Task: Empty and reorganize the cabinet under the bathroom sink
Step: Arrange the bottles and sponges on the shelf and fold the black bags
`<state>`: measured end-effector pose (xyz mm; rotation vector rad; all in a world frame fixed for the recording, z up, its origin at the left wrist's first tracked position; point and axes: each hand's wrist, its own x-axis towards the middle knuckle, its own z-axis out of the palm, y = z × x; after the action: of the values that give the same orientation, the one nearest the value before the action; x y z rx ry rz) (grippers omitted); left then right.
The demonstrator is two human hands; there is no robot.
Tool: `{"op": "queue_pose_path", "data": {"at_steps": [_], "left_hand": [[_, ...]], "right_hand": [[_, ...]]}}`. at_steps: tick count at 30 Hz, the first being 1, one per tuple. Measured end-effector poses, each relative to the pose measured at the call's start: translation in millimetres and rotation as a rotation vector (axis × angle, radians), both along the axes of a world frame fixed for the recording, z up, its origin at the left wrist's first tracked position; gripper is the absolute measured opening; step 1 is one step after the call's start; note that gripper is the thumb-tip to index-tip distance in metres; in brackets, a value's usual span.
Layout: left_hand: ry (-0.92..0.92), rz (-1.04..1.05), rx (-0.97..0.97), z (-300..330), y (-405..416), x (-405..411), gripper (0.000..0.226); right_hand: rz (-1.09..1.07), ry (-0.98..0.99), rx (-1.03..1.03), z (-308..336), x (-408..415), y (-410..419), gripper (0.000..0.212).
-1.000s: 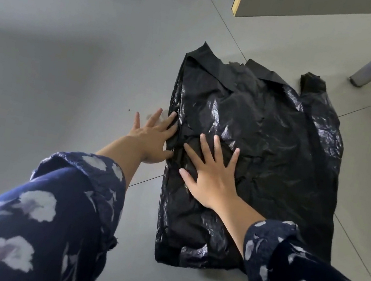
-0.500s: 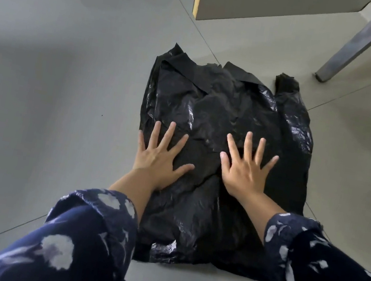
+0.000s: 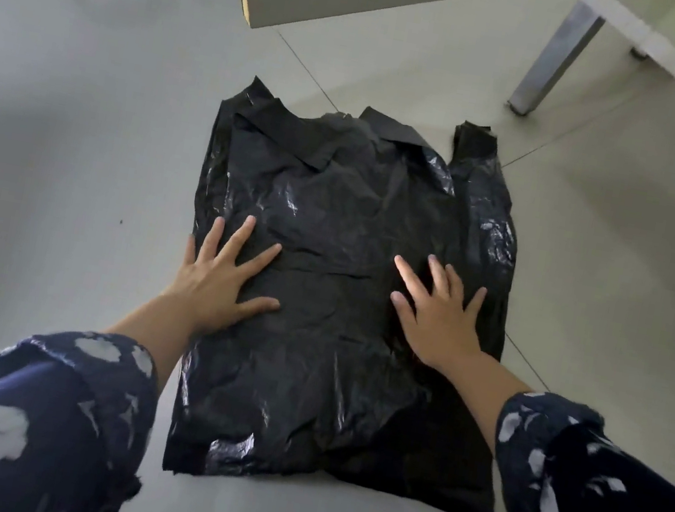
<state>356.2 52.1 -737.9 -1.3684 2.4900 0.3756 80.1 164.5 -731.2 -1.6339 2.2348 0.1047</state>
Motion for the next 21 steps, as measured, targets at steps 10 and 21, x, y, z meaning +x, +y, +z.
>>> {"op": "queue_pose_path", "data": {"at_steps": [10, 21], "left_hand": [[0.055, 0.005, -0.096, 5.4, -18.0, -4.6, 0.065], [0.186, -0.020, -0.140, 8.6, -18.8, -1.3, 0.042]], "right_hand": [[0.060, -0.119, 0.174, 10.1, -62.0, -20.1, 0.069], [0.176, -0.013, -0.202, 3.7, -56.9, -2.8, 0.072]]}}
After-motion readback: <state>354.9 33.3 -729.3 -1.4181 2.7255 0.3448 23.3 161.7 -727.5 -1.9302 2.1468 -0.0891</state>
